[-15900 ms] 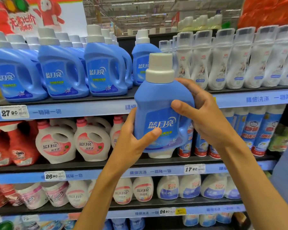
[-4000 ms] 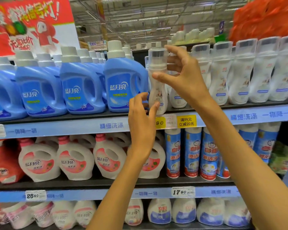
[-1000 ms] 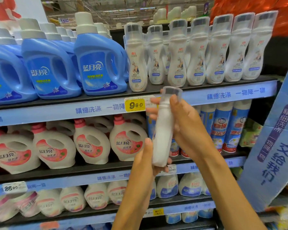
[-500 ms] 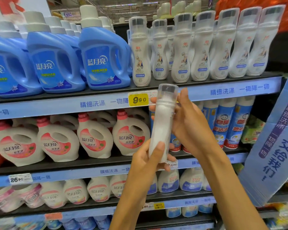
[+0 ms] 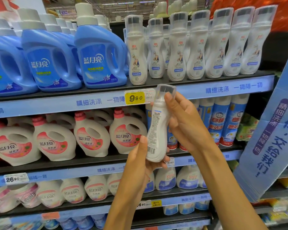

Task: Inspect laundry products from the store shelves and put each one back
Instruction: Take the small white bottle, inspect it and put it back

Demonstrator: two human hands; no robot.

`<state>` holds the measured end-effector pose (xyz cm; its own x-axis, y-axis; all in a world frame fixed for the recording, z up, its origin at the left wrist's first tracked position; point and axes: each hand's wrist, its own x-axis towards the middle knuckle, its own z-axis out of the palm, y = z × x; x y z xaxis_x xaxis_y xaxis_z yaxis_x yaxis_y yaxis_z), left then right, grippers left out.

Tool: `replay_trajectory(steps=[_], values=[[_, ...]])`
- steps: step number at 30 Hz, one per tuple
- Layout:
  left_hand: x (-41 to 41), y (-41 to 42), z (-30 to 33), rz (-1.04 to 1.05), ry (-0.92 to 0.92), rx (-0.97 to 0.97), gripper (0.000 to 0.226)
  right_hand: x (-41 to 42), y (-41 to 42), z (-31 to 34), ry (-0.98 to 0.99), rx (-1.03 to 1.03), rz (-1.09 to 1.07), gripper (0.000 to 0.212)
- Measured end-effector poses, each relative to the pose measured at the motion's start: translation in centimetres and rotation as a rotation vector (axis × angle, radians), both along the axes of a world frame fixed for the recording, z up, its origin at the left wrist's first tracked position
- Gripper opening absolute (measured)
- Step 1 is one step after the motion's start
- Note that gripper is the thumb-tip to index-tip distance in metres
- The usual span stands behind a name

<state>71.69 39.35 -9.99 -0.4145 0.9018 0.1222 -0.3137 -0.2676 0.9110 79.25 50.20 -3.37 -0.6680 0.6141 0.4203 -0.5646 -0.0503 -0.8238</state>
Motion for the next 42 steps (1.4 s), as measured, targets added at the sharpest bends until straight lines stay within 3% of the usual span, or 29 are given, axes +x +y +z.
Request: replay_trajectory(steps=[3,6,9,11,13,20,22,27,34,42], values=[[0.3,0.0,0.0,-0.081,-0.133,0.052,0.05,0.0,0.1,0.0,-0.021,-0.028,0.084,0.044],[0.2,-0.2,0.1,-0.095,-0.139,0.068,0.052,0.3,0.2,-0.1,0.008,0.002,0.081,0.04],[-0.1,-0.4,0.2,0.005,0.035,0.018,0.056,0.5,0.0,-0.2,0.058,0.001,0.037,0.051],[0.0,-0.5,0.1,0.041,0.197,0.006,0.052,0.6,-0.1,-0.1,0.061,0.025,-0.019,0.046],[0.4,-0.7,0.0,0.024,0.247,0.011,0.045,0.5,-0.3,0.0,0.036,0.044,-0.045,0.04],[1.3,-0.9,0.2,-0.212,-0.014,0.047,0.059,0.8,-0.2,0.5,0.015,-0.077,0.11,0.051],[1.2,-0.8,0.3,-0.177,0.009,0.025,0.065,1.1,-0.1,0.6,0.032,-0.064,0.139,0.048],[0.6,-1.2,0.5,-0.079,0.145,-0.004,0.051,1.5,0.2,0.5,0.007,-0.002,0.043,0.053],[1.0,-2.7,2.3,-0.308,0.068,0.039,0.048,1.7,0.2,0.4,-0.104,-0.032,0.011,0.046],[1.0,-3.5,3.6,-0.397,0.023,0.061,0.052,0.9,0.2,-0.2,-0.312,-0.057,0.099,0.045]])
